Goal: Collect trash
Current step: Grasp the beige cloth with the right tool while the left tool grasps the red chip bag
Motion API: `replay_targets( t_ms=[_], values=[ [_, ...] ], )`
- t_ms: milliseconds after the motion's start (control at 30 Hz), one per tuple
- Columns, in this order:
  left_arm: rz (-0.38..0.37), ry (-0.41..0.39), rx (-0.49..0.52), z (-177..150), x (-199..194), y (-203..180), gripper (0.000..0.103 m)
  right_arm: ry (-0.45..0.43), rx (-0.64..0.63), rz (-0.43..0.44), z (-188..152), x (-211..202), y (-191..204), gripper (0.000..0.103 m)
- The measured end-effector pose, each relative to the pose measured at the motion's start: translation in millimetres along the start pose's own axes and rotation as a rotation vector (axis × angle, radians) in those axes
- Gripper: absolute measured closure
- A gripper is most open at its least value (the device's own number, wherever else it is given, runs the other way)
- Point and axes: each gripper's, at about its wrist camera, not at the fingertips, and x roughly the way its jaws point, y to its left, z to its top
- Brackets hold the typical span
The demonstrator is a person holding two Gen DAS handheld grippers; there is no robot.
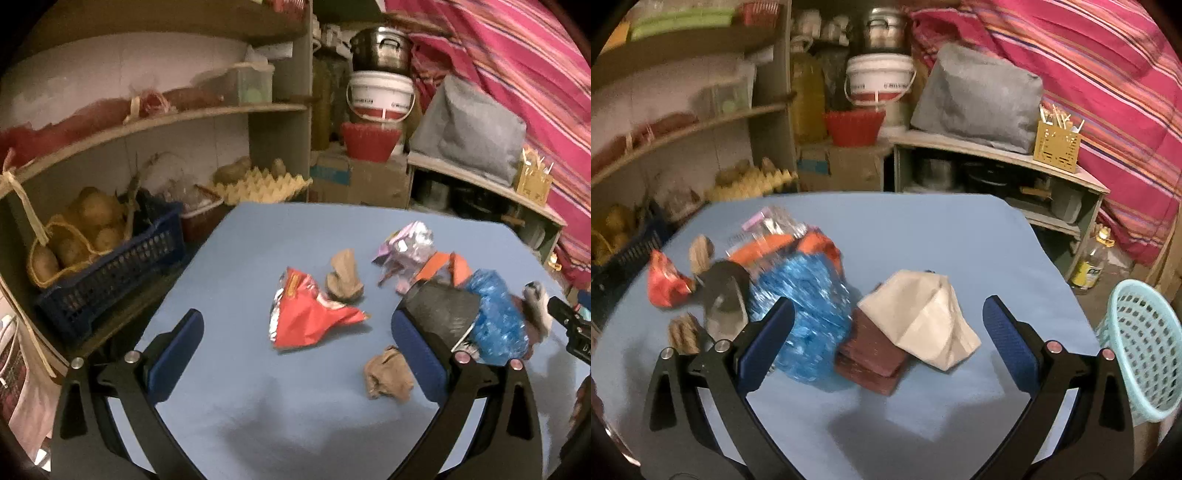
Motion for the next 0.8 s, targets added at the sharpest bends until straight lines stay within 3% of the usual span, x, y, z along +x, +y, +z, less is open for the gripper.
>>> replay_targets(
  t_ms=[300, 567, 800],
  values=[
    [0.022, 0.038, -0.037, -5.2, 39.4, 30.2, 0.004, 0.016, 0.007, -0.086, -5.8, 4.4, -21.7, 0.004],
    [-0.053, 0.129, -0.008, 0.2, 85.3, 5.1, 0.004, 0.059, 0.095, -0.067, -3.2, 18.9, -43.8, 0.004],
    [-0.057, 0.190, 0.009, 2.9, 113.8, -12.1, 0.004, 0.091, 0.080, -0.051, 4.7, 37.5, -34.4, 0.004]
  ],
)
